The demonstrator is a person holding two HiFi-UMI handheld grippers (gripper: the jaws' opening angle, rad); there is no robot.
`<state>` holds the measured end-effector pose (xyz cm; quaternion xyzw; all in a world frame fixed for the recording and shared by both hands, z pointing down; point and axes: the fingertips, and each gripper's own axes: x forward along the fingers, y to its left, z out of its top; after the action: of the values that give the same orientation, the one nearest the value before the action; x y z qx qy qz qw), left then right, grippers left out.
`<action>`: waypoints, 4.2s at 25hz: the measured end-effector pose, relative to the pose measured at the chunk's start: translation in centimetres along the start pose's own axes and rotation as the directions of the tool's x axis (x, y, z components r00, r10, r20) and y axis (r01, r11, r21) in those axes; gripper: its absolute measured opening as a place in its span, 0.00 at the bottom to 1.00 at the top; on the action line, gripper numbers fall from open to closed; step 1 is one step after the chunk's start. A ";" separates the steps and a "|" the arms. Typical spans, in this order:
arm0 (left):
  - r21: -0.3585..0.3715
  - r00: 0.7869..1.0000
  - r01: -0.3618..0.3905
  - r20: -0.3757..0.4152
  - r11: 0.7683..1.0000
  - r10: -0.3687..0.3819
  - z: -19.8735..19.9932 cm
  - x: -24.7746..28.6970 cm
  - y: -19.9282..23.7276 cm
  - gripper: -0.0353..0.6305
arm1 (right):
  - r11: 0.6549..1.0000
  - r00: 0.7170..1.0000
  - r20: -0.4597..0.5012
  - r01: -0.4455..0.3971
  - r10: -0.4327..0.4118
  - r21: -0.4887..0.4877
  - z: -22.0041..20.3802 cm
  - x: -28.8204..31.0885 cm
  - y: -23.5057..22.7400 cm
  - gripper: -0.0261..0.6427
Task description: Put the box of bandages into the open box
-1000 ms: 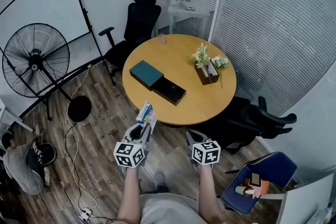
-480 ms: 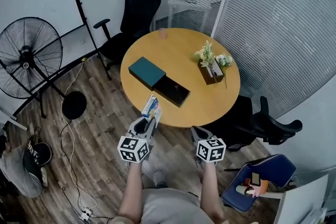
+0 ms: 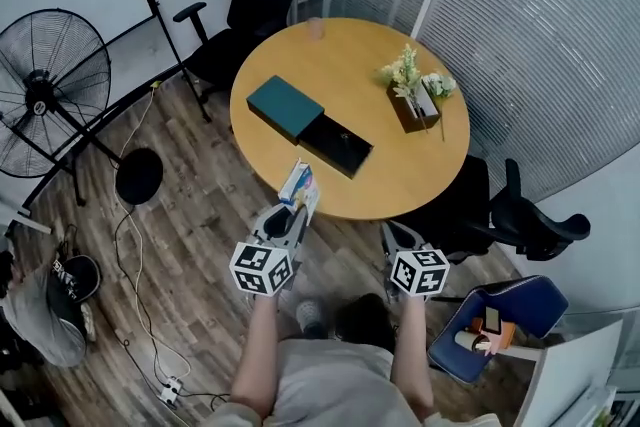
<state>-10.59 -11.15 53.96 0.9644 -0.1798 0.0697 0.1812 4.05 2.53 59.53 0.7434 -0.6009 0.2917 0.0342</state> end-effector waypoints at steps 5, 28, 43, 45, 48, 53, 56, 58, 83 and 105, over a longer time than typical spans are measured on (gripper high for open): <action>-0.002 0.999 -0.008 -0.036 1.000 0.008 -1.7 1.8 0.5 0.19 | 1.000 1.000 -0.014 -0.006 0.006 -0.003 -0.1 1.6 -1.8 0.03; -0.048 0.985 -0.174 0.007 0.984 0.175 5.0 18.9 5.4 0.19 | 0.980 0.984 -0.046 -0.177 0.174 -0.095 14.3 15.9 -10.9 0.03; -0.239 0.957 -0.286 -0.111 0.928 0.266 -1.8 24.4 6.5 0.19 | 0.859 0.900 -0.163 -0.434 0.403 -0.270 14.9 20.6 -13.8 0.03; -0.269 0.957 -0.288 -0.120 0.919 0.265 -2.7 24.8 6.3 0.19 | 0.841 0.883 -0.183 -0.468 0.432 -0.273 14.3 21.1 -14.1 0.03; -0.309 0.953 -0.302 -0.125 0.902 0.276 -3.8 25.1 6.1 0.19 | 0.825 0.868 -0.201 -0.495 0.455 -0.273 13.9 22.0 -14.5 0.03; -0.357 0.950 -0.312 -0.142 0.880 0.279 -5.6 24.9 6.4 0.19 | 0.766 0.820 -0.216 -0.573 0.531 -0.293 13.6 23.4 -11.7 0.03; -0.403 0.956 -0.293 -0.148 0.867 0.255 -6.4 25.7 6.5 0.19 | 0.738 0.804 -0.234 -0.594 0.546 -0.321 12.9 23.4 -11.4 0.03; -0.425 0.957 -0.290 -0.147 0.858 0.251 -6.6 25.8 6.9 0.19 | 0.738 0.804 -0.236 -0.595 0.546 -0.318 12.3 23.5 -11.3 0.03; -0.575 0.953 -0.286 -0.252 0.766 0.167 -10.8 30.1 10.2 0.19 | 0.761 0.785 -0.258 -0.614 0.563 -0.207 8.6 25.5 -11.0 0.03; -0.619 0.925 -0.361 -0.336 0.698 0.181 -12.4 31.6 12.1 0.23 | 0.804 0.809 -0.249 -0.575 0.532 -0.149 9.8 26.6 -12.7 0.03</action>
<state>13.32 -27.16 75.67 0.7797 -0.3094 0.1468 0.5243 22.35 -21.14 67.86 0.4940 -0.8141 0.2928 0.0868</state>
